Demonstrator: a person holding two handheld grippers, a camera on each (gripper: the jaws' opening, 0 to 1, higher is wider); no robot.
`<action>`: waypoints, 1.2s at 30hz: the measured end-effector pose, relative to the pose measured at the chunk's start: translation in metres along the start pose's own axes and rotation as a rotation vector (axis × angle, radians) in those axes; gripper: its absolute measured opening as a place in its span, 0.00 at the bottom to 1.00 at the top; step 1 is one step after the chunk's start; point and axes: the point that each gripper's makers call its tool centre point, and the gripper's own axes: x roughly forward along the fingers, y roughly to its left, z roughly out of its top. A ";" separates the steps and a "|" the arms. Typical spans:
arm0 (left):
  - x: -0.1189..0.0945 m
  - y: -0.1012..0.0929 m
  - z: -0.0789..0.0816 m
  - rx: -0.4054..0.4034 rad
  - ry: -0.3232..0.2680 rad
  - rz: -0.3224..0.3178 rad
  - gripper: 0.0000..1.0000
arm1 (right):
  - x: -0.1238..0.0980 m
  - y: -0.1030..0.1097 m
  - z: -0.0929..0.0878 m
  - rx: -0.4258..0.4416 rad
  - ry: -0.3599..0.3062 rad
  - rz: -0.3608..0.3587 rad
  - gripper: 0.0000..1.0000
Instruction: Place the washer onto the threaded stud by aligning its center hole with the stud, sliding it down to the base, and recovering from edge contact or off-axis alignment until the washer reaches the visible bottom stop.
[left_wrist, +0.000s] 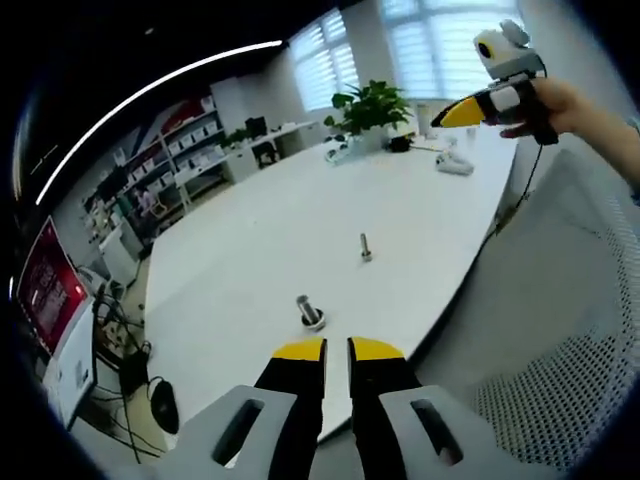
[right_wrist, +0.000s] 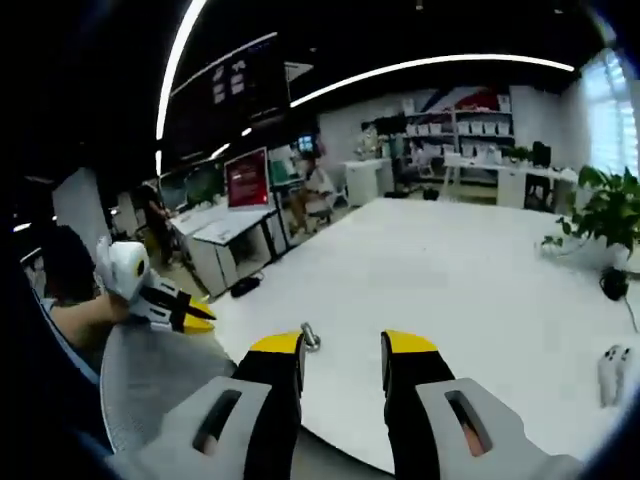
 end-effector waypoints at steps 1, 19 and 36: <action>-0.003 -0.002 0.004 -0.020 -0.022 -0.019 0.06 | -0.005 -0.002 -0.002 0.005 0.000 -0.027 0.32; -0.014 0.018 -0.016 -0.332 -0.132 -0.117 0.08 | -0.011 -0.008 -0.067 0.092 0.062 -0.231 0.34; -0.012 0.012 -0.019 -0.380 -0.109 -0.150 0.09 | -0.013 -0.028 -0.092 -0.032 0.206 -0.288 0.26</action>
